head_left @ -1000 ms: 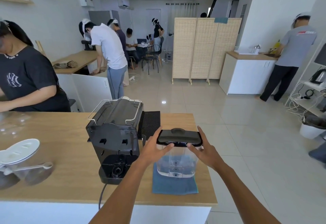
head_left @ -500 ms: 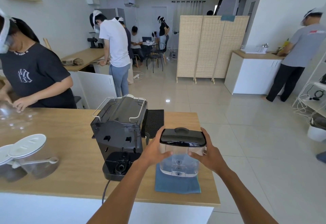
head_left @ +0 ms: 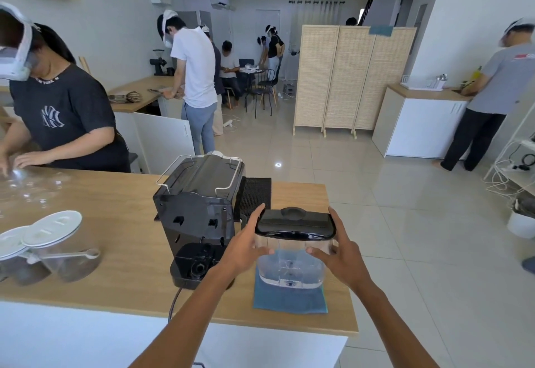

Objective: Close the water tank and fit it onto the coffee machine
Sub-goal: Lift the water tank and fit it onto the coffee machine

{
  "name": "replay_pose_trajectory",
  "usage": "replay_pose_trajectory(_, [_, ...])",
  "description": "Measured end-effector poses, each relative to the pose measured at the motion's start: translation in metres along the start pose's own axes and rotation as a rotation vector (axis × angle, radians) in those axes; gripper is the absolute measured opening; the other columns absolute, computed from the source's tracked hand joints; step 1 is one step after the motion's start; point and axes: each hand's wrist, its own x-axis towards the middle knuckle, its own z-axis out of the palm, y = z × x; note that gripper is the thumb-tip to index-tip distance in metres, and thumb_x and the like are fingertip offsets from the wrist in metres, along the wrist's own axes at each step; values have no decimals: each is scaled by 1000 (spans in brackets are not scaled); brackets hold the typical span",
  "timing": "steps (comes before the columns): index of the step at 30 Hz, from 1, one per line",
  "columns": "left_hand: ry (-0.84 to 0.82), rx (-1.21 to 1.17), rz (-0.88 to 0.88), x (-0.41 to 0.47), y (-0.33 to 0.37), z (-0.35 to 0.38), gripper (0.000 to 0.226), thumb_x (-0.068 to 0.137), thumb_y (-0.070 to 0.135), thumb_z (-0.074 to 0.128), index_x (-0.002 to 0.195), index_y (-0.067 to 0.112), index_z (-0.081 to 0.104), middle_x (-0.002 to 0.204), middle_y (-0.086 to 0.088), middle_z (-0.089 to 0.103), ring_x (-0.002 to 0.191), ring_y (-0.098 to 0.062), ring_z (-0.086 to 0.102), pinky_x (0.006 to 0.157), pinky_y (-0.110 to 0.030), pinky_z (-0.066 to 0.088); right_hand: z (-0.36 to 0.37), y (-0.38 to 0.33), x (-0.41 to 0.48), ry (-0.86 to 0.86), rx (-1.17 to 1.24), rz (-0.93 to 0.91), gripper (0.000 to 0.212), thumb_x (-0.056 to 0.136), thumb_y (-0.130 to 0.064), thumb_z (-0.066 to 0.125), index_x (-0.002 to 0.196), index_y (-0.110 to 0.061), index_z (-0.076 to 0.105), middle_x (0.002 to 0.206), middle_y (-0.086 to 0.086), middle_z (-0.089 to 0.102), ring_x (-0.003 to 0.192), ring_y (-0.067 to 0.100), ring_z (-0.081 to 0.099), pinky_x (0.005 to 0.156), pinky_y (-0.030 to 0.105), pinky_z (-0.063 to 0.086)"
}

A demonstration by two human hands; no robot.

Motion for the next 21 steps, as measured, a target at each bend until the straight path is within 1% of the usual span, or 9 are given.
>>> replay_pose_trajectory(2, [43,6,8,-14,2,-8,111,84,27,78,149,54,-8,57,5,36,53,-8,36,57,-30,37,0,-13,-4,2,8,-24,105,73,-53,79,153,-52,11,122,-37,54,95,41,64,79,40,59])
replay_pose_trajectory(4, [63,-3,18,-28,8,-17,112,85,28,76,151,47,-12,64,2,50,59,-10,47,62,-31,42,3,-26,-9,0,16,-52,104,73,-58,76,153,-53,10,121,-37,55,89,40,65,77,41,59])
replay_pose_trajectory(6, [83,-22,14,-37,10,-28,113,86,26,75,153,37,-16,110,-3,70,92,-18,64,80,-34,50,9,-37,-14,0,34,-62,102,74,-56,75,152,-54,10,119,-28,62,85,39,65,77,45,59])
replay_pose_trajectory(8, [125,-27,-4,-47,10,-43,115,86,26,75,153,33,-18,144,1,53,122,-24,58,97,-36,47,17,-51,-19,7,41,-73,103,73,-58,74,152,-54,8,114,-8,69,76,38,65,74,48,59])
replay_pose_trajectory(10, [148,-47,-14,-56,10,-59,116,85,27,76,153,31,-18,140,11,49,123,-20,56,101,-33,45,26,-67,-22,13,52,-85,104,73,-56,74,153,-51,8,111,-5,70,82,38,66,77,46,59])
replay_pose_trajectory(13, [193,-171,-39,-64,1,-85,113,80,30,80,157,28,-2,138,14,47,122,-11,51,109,-38,42,41,-94,-18,27,72,-109,104,76,-46,78,155,-46,11,110,-29,62,100,36,65,87,41,56])
replay_pose_trajectory(15, [234,-250,-42,-70,-6,-105,115,67,50,86,156,30,17,146,9,50,129,-17,52,111,-44,42,52,-113,-12,53,56,-130,104,76,-50,78,154,-50,9,117,-1,71,101,36,66,89,47,55])
replay_pose_trajectory(17, [253,-288,-45,-74,-14,-123,115,59,60,86,153,31,27,145,6,54,132,-18,52,110,-49,43,66,-131,-6,78,36,-140,104,75,-56,75,152,-55,6,117,21,67,98,35,67,88,52,55])
replay_pose_trajectory(21, [310,-281,-10,-77,-27,-155,97,68,35,84,150,28,34,143,8,55,134,-17,49,112,-48,41,100,-159,-2,99,43,-157,101,79,-53,74,153,-55,5,116,23,66,98,34,68,87,53,56])
